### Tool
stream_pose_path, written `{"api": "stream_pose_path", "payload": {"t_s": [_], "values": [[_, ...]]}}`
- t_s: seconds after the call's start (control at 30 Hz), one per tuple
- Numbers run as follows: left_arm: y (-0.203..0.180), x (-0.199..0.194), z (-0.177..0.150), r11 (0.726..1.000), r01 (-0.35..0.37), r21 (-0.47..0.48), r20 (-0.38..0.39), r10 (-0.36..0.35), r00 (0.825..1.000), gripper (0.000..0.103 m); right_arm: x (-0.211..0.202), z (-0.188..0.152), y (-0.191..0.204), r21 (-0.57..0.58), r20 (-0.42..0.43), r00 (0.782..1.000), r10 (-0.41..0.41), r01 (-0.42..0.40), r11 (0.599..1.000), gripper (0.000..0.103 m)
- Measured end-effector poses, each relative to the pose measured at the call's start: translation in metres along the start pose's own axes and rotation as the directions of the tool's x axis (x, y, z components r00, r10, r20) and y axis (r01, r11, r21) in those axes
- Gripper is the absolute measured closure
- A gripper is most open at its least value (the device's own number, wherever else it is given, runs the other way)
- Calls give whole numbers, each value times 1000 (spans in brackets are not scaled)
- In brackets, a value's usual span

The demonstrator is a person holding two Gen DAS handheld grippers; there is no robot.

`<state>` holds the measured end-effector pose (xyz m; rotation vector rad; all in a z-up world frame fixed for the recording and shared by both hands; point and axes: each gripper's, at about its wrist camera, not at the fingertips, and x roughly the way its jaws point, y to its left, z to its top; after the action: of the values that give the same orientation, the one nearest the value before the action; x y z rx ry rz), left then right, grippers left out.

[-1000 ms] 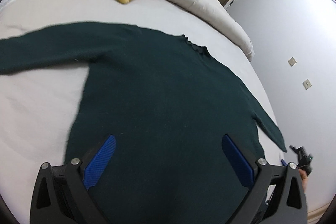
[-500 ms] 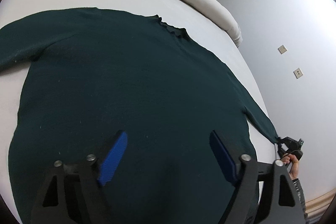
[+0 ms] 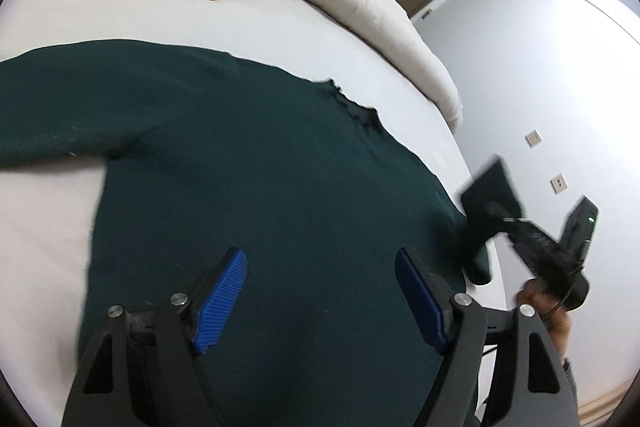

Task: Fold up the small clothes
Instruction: 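Lay the sleeve across the sweater body and open the right gripper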

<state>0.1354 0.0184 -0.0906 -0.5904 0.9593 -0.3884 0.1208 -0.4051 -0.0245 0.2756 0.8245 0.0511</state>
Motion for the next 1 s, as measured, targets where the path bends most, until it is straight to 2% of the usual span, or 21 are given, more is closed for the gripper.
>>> {"api": "stream_pose_path", "payload": {"t_s": [0.07, 0.17, 0.2, 0.23, 0.3, 0.37, 0.43, 0.5, 0.57, 0.63, 0.73, 0.77, 0.8, 0.87, 0.93, 1.0], "values": [[7, 1, 5, 1000, -6, -8, 1, 6, 1000, 25, 32, -24, 44, -43, -75, 997, 32, -35, 998, 95], [11, 8, 10, 1000, -14, -6, -12, 14, 1000, 24, 66, -69, 74, -71, -148, 987, 57, -68, 995, 84], [11, 12, 11, 1000, -12, -6, -21, 12, 1000, 24, 61, -91, 82, -70, -147, 986, 79, -90, 993, 75], [10, 18, 12, 1000, -7, -4, -30, 7, 1000, 23, 65, -99, 79, -66, -143, 983, 113, -123, 990, 57], [5, 29, 13, 1000, -3, 4, -43, 3, 999, 21, 52, -111, 78, -33, -114, 975, 190, -195, 980, 36], [-8, 46, 16, 1000, 11, 17, -63, -10, 998, 20, 24, -121, 65, -30, -74, 972, 225, -227, 973, 35], [-26, 66, 19, 999, 22, 43, -82, -18, 996, 20, -1, -124, 52, -29, -48, 975, 218, -219, 975, 35], [-45, 90, 21, 996, 25, 83, -108, -15, 994, 20, -18, -112, 32, 27, -24, 977, 211, -210, 977, 35], [-63, 117, 26, 994, 22, 109, -143, -7, 990, 24, -44, -122, -11, 138, -5, 979, 204, -201, 970, 35], [-74, 146, 31, 992, 3, 128, -188, 21, 982, 38, -52, -113, -46, 221, 16, 979, 202, -201, 954, 35], [-87, 166, 34, 985, -45, 167, -190, 77, 979, 49, -62, -115, -81, 309, 37, 982, 183, -185, 933, 35], [-92, 169, 36, 980, -70, 187, -182, 104, 978, 58, -68, -117, -92, 327, 44, 984, 173, -177, 928, 35], [-95, 170, 36, 976, -84, 198, -178, 121, 977, 75, -64, -113, -97, 334, 45, 985, 164, -169, 927, 35], [-97, 170, 39, 971, -110, 214, -174, 148, 973, 89, -68, -111, -108, 344, 51, 987, 152, -160, 925, 35], [-97, 165, 41, 970, -99, 223, -169, 139, 976, 94, -75, -111, -121, 353, 67, 988, 139, -154, 923, 35], [-99, 153, 46, 967, -84, 240, -147, 122, 981, 94, -77, -103, -128, 352, 87, 990, 115, -139, 926, 35]]}}
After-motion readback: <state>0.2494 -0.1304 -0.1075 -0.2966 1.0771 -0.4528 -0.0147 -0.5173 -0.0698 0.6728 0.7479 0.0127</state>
